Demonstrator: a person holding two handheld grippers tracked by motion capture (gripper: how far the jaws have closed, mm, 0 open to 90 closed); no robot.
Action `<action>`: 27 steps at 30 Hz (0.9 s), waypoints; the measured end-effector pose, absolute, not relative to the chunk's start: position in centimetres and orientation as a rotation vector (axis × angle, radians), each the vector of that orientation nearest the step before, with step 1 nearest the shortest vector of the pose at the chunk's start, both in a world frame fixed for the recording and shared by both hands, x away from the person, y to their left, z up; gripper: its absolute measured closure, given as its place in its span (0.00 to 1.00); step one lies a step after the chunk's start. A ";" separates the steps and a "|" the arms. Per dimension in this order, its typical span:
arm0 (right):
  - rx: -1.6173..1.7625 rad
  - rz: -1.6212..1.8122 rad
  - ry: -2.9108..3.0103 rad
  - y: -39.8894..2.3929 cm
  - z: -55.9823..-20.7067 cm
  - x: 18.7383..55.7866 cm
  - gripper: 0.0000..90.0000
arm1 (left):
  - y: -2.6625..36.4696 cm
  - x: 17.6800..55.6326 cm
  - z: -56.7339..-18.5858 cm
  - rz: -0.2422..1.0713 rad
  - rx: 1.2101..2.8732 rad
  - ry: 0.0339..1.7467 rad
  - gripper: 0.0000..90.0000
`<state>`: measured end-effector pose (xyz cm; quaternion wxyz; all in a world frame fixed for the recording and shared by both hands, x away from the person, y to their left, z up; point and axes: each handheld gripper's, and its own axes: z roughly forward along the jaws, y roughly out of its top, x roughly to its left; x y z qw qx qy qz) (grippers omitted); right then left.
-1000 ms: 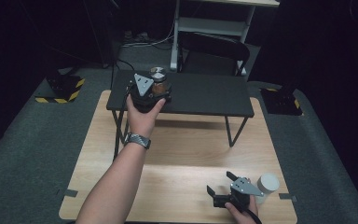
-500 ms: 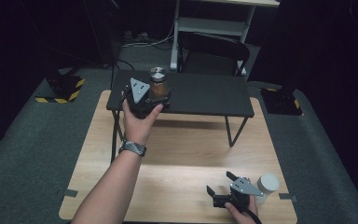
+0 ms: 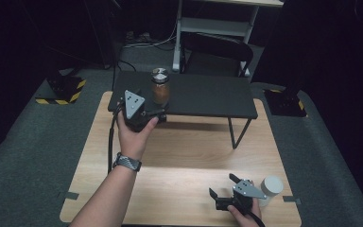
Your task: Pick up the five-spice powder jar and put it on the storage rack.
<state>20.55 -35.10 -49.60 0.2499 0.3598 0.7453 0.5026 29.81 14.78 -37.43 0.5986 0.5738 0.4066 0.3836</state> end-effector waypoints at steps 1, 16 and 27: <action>0.980 1.368 2.029 -35.1 -49.6 20.5 0.00 | 14.9 29.6 -37.6 0.892 1.329 0.939 0.01; 0.980 1.365 2.029 -35.0 -49.6 20.5 0.00 | 16.1 26.3 -40.2 0.896 1.324 0.901 0.01; 0.976 1.366 2.029 -35.0 -49.6 20.5 0.00 | 17.0 23.8 -43.3 0.864 1.325 0.899 0.01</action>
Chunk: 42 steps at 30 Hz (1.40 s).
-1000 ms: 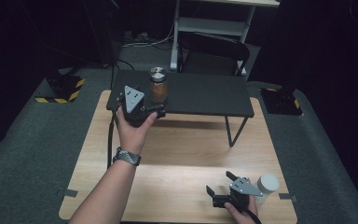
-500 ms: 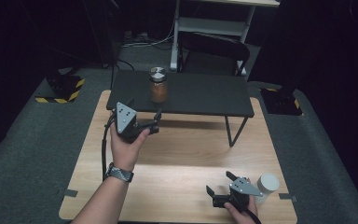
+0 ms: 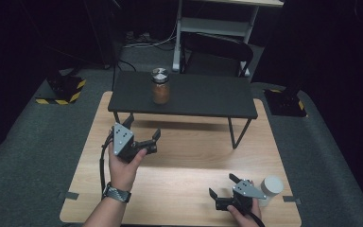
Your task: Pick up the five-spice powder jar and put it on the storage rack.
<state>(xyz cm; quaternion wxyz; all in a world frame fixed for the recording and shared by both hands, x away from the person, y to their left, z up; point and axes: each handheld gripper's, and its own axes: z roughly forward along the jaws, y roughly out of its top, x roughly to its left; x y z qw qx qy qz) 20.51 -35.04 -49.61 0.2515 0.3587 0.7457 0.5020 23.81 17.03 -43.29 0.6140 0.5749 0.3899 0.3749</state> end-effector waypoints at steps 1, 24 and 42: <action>0.976 1.365 2.029 -35.0 -49.6 20.5 0.00 | 17.1 23.4 -43.7 0.860 1.325 0.905 0.01; 0.965 1.359 2.025 -34.9 -49.6 20.4 0.00 | 18.5 18.3 -49.9 0.820 1.405 0.971 0.01; 0.960 1.356 2.026 -34.9 -49.6 20.3 0.00 | 19.3 16.2 -52.5 0.780 1.509 1.029 0.01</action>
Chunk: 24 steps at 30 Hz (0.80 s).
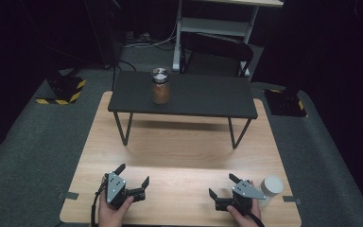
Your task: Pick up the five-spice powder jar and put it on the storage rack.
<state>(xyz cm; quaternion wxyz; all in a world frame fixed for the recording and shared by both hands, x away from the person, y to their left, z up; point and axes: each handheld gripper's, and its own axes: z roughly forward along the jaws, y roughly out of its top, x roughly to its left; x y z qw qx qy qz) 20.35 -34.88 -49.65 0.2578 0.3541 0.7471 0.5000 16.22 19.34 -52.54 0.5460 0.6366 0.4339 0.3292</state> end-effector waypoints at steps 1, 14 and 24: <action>0.960 1.356 2.025 -34.9 -49.7 20.3 0.00 | 19.4 16.2 -52.6 0.779 1.518 1.032 0.01; 0.945 1.353 2.024 -34.8 -49.7 20.2 0.00 | 19.6 16.7 -52.1 0.741 1.612 1.096 0.01; 0.952 1.340 2.041 -34.7 -49.5 20.4 0.00 | 19.2 18.0 -50.6 0.697 1.743 1.099 0.01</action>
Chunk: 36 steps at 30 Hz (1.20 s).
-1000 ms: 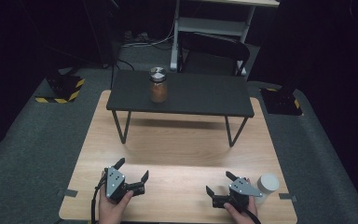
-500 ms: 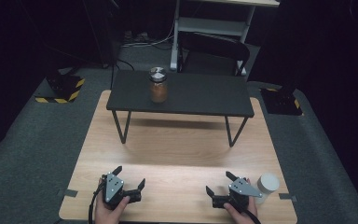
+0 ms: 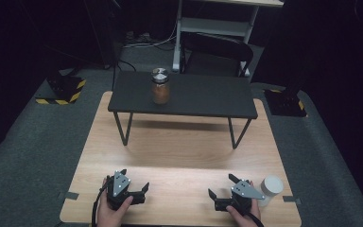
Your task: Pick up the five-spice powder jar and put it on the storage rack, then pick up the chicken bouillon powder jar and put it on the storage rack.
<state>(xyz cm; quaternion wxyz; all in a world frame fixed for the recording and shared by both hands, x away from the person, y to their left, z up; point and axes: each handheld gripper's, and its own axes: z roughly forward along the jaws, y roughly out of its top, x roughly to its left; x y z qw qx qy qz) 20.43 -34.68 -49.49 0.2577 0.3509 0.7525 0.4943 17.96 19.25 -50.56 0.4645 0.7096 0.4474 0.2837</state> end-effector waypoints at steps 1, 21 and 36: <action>0.960 1.336 2.040 -34.6 -49.4 20.4 0.00 | 19.2 17.9 -50.6 0.702 1.743 1.098 0.01; 0.966 1.334 2.023 -34.4 -49.5 20.2 0.00 | 19.0 17.7 -50.6 0.712 1.769 1.054 0.01; 0.944 1.332 2.019 -34.2 -49.7 19.7 0.00 | 19.6 17.3 -51.0 0.689 1.743 1.016 0.01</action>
